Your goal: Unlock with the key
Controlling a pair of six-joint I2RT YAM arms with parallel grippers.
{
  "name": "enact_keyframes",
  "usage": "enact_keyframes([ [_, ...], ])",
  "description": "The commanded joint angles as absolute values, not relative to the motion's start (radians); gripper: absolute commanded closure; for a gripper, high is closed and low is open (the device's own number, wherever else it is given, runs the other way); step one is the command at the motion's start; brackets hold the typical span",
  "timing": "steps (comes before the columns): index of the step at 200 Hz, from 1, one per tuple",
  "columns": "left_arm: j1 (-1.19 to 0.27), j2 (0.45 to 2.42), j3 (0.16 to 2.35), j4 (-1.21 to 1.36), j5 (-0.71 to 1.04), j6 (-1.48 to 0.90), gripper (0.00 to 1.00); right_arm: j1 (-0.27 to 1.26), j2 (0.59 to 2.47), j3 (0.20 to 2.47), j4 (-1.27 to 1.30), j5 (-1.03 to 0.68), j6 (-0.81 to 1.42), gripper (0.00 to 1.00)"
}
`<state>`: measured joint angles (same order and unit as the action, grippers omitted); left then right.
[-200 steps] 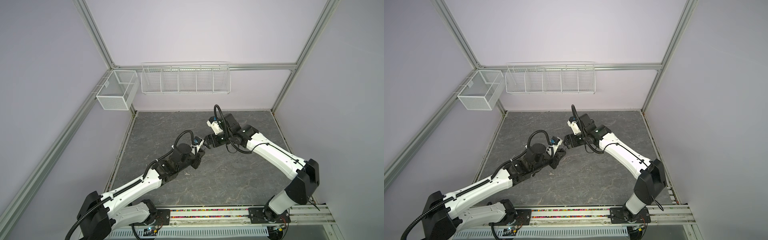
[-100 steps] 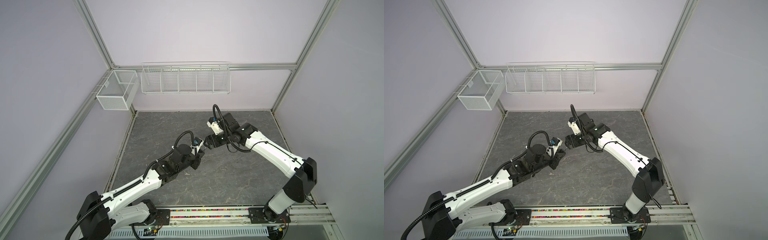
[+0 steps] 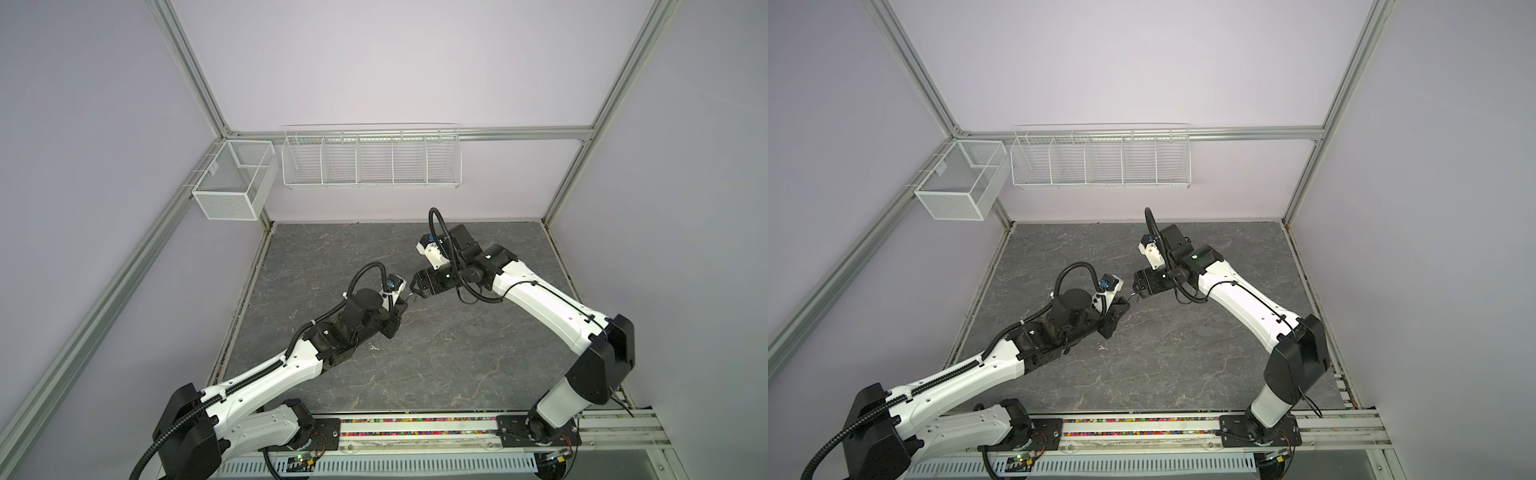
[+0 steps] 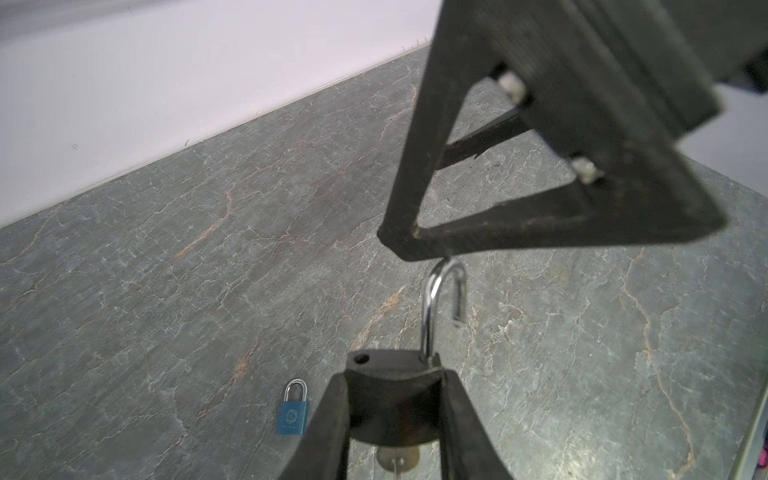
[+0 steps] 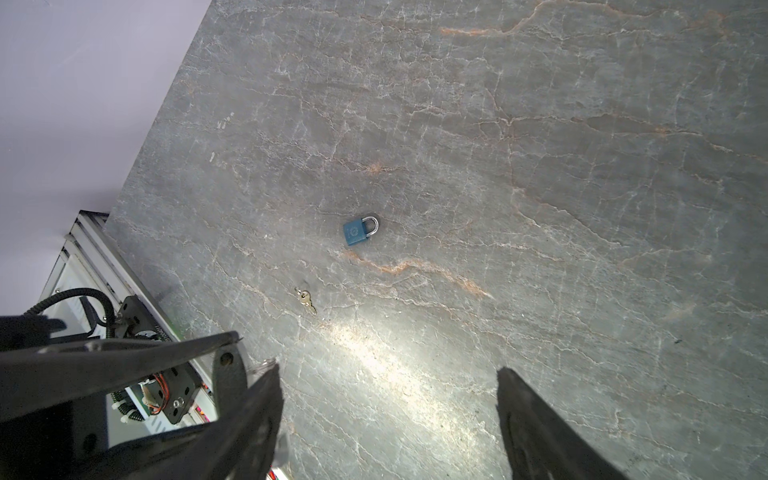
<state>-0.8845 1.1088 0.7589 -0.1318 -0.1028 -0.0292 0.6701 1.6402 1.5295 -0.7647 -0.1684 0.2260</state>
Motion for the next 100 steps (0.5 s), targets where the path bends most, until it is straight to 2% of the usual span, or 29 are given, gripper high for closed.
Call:
enact_keyframes([
  [1,-0.883,1.103,0.765,-0.088,-0.126,-0.025,1.00,0.667,1.617,1.498,-0.776,-0.202,0.205,0.18],
  [33,-0.882,1.109,0.771,-0.086,-0.130,-0.029,1.00,0.663,1.603,1.486,-0.782,-0.194,0.211,0.18],
  [64,-0.882,1.121,0.777,-0.088,-0.134,-0.033,1.00,0.657,1.558,1.447,-0.725,-0.257,0.234,0.17],
  [100,-0.881,1.131,0.806,-0.115,-0.156,-0.065,1.00,0.647,1.535,1.424,-0.733,-0.212,0.241,0.17],
])
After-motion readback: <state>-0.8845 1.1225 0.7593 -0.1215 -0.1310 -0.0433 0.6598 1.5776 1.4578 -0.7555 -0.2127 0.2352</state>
